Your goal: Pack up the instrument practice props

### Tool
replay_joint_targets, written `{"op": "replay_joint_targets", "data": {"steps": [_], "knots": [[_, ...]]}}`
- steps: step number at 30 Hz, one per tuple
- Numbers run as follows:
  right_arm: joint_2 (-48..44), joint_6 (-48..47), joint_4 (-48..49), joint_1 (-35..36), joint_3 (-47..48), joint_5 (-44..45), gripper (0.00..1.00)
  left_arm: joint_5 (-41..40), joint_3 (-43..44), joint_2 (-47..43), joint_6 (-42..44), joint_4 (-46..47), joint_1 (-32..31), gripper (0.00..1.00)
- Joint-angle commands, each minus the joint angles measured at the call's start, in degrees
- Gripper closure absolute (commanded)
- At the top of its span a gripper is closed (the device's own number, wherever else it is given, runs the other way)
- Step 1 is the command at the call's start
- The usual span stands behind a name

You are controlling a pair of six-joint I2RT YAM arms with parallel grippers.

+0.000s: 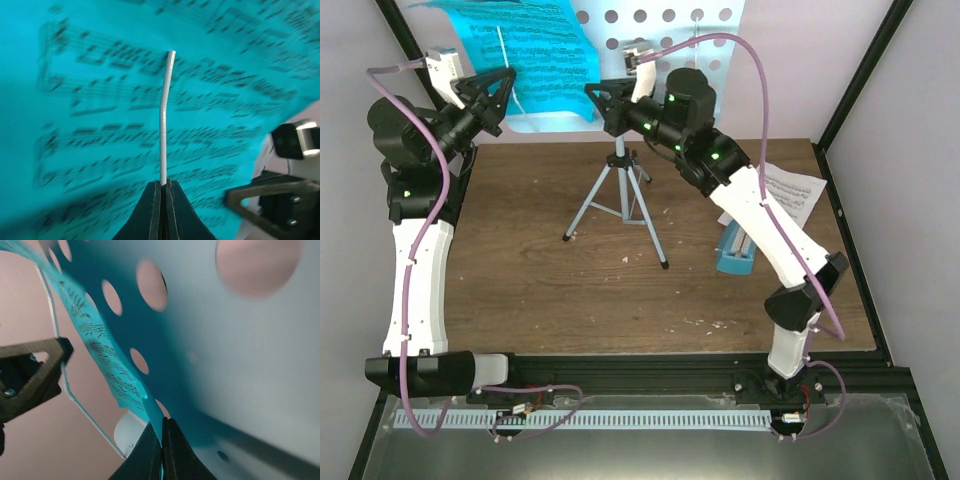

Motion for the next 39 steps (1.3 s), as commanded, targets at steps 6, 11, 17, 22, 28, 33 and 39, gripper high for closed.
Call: {"op": "replay_joint_targets", "data": {"steps": [6, 11, 17, 22, 28, 33, 39], "knots": [[-14.04, -7.09, 4.61, 0.12, -4.15, 10.0, 0.99, -2.08, 1.9, 0.46, 1.15, -3.69, 0.05, 1.0], [-24.53, -9.91, 8.76, 0.08, -13.65, 17.14, 0.99, -3.05, 1.68, 0.6, 0.92, -4.2, 0.13, 0.92], [-35.06, -13.06, 10.21, 0.11, -21.35, 23.9, 0.99, -2.78, 1.95, 0.64, 0.3, -3.88, 0.69, 0.73], [-41.51, -16.27, 9.18, 0.0, -26.85, 33.34, 0.99, -3.01, 0.82, -0.53, 0.1, -3.6, 1.17, 0.58], [-43.72, -13.65, 2.61, -7.73, -31.34, 38.15, 0.99, -5.93, 1.25, -2.04, 4.81, -7.93, 1.8, 0.51], [-42.44, -4.62, -4.07, -28.48, -35.64, 23.95, 0.99, -7.15, 0.57, -3.43, 5.95, -9.78, 1.8, 0.33], [-37.53, 8.84, 2.07, -51.1, -50.14, -8.8, 0.99, -10.25, -2.86, -5.78, 6.91, -11.67, 1.84, 0.17]]}}
